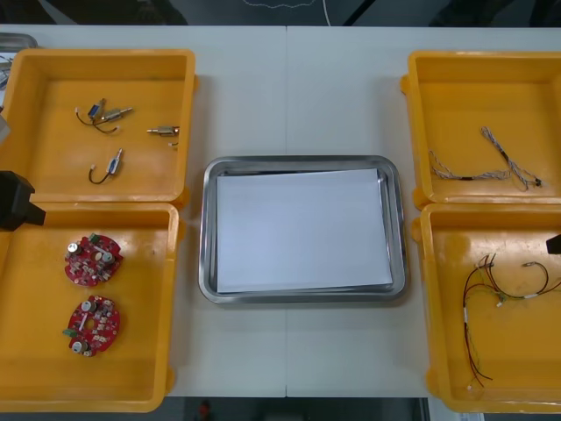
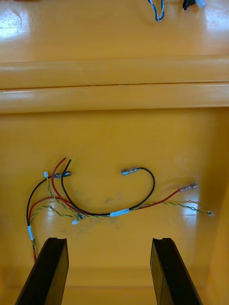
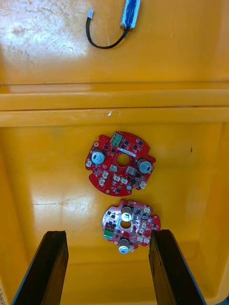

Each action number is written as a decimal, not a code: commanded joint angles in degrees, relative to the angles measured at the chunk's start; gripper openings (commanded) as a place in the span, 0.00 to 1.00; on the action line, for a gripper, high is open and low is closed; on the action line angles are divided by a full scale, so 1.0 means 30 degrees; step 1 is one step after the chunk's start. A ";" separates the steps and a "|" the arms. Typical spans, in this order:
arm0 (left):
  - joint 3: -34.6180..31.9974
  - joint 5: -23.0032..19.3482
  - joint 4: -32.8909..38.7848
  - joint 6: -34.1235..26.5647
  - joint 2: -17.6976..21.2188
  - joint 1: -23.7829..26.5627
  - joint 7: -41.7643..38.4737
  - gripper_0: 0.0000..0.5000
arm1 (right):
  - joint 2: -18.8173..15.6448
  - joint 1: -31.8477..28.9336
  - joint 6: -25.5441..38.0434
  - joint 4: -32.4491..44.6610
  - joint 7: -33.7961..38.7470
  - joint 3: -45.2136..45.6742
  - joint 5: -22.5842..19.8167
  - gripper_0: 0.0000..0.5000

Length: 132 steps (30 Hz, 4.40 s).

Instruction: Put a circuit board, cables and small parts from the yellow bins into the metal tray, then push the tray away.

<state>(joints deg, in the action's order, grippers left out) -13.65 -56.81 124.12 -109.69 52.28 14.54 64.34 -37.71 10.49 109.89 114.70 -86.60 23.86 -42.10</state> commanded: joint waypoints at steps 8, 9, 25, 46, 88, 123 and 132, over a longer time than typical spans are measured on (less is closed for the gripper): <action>-0.0549 0.0187 0.0493 -0.0105 0.0883 -0.0365 0.0848 1.00 | 0.0030 -0.0129 0.0037 0.0527 0.0506 -0.0071 -0.0118 1.00; -0.0549 0.0187 0.0493 -0.0105 0.0883 -0.0365 0.0848 1.00 | 0.0030 -0.0129 0.0037 0.0527 0.0506 -0.0071 -0.0118 1.00; -0.0549 0.0187 0.0493 -0.0105 0.0883 -0.0365 0.0848 1.00 | 0.0030 -0.0129 0.0037 0.0527 0.0506 -0.0071 -0.0118 1.00; -0.0549 0.0187 0.0493 -0.0105 0.0883 -0.0365 0.0848 1.00 | 0.0030 -0.0129 0.0037 0.0527 0.0506 -0.0071 -0.0118 1.00; -0.0373 0.1036 0.1079 0.2314 -0.0582 -0.2738 0.1464 1.00 | 0.0821 -0.1945 0.0037 0.2695 0.1736 0.1130 -0.0030 1.00; 0.3934 0.5929 -0.0913 0.9140 -0.0611 -0.4203 0.2518 1.00 | 0.4747 -0.3615 -0.2411 0.3310 1.5887 -0.0305 0.5507 1.00; 0.4842 0.6134 -0.2290 1.0839 -0.0611 -0.4203 0.2606 1.00 | 0.5597 -0.2444 -0.2499 0.1025 1.6502 0.0164 0.6064 1.00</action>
<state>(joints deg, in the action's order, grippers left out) -0.57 -39.60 117.75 -78.93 51.01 3.08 65.75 -22.68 1.05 102.90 118.68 -39.49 23.61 -24.37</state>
